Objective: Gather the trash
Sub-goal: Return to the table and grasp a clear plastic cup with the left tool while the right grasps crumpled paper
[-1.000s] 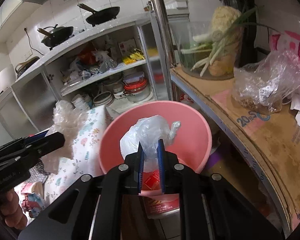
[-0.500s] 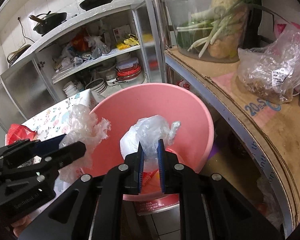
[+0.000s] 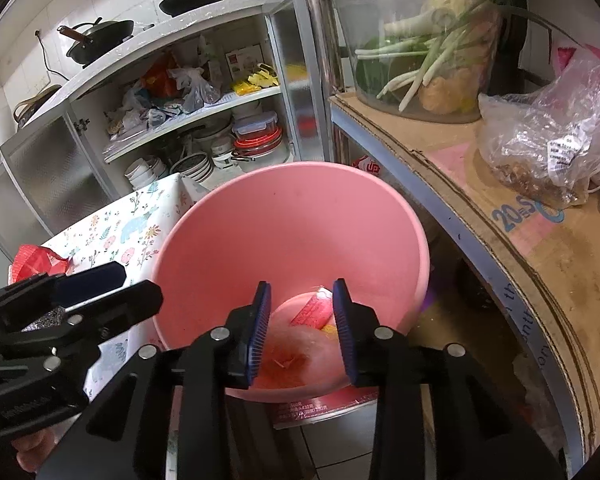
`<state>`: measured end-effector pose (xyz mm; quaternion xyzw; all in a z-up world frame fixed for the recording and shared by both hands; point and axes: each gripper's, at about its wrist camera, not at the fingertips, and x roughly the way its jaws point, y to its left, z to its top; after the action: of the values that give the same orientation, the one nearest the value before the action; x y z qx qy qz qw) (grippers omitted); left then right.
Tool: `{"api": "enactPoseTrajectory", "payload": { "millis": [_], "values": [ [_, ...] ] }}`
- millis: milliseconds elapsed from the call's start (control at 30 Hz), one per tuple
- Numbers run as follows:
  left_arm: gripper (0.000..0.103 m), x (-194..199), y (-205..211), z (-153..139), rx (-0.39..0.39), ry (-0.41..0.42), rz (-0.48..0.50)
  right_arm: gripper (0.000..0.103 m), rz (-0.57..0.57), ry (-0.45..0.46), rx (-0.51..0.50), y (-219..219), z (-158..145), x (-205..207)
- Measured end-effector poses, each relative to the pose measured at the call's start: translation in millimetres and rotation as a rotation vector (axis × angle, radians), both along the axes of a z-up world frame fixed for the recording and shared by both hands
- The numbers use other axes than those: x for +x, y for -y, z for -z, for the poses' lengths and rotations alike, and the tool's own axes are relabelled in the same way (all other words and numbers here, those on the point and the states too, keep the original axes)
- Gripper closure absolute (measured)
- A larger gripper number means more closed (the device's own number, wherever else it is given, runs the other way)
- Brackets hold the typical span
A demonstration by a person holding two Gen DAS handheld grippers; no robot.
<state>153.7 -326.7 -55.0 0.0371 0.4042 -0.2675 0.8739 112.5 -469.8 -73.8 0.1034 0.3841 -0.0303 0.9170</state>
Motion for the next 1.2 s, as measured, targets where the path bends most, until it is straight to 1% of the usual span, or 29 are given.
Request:
{"api": "enactPoseTrajectory", "payload": {
  "millis": [133,300,400,600,733,800,867,933,1067,1200],
  "values": [
    [0.052,-7.1,-4.1,-10.5,-0.012,0.011,0.0,0.07,-0.012,0.037,-0.008,-5.7,-12.7,-12.0],
    [0.05,-25.5,-16.1,-30.2,-0.028,0.041,-0.008,0.07,-0.035,0.094,-0.004,-17.2,-35.0,-33.2],
    [0.048,-37.9,-28.7,-42.6,-0.038,0.063,-0.028,0.07,-0.062,0.121,0.007,-28.8,-47.5,-49.4],
    [0.047,-64.9,-62.0,-64.4,-0.056,0.101,-0.069,0.07,-0.129,0.146,0.003,-55.5,-61.8,-74.8],
    [0.045,-82.7,-92.0,-74.0,-0.067,0.12,-0.106,0.07,-0.173,0.139,0.027,-74.0,-65.3,-85.2],
    [0.042,-91.1,-106.7,-76.6,-0.067,0.13,-0.127,0.069,-0.2,0.135,0.033,-85.8,-66.0,-90.3],
    [0.04,-100.1,-124.5,-79.5,-0.068,0.143,-0.15,0.063,-0.219,0.135,0.042,-95.3,-66.0,-93.7],
    [0.039,-107.2,-139.1,-80.9,-0.066,0.151,-0.169,0.062,-0.246,0.131,0.053,-107.1,-64.8,-97.9],
    [0.038,-119.0,-177.1,-79.4,-0.061,0.154,-0.225,0.061,-0.292,0.104,0.083,-128.2,-58.5,-101.7],
    [0.037,-129.6,-215.8,-72.9,-0.035,0.16,-0.292,0.061,-0.337,0.089,0.099,-146.0,-53.4,-103.9]
  ]
}}
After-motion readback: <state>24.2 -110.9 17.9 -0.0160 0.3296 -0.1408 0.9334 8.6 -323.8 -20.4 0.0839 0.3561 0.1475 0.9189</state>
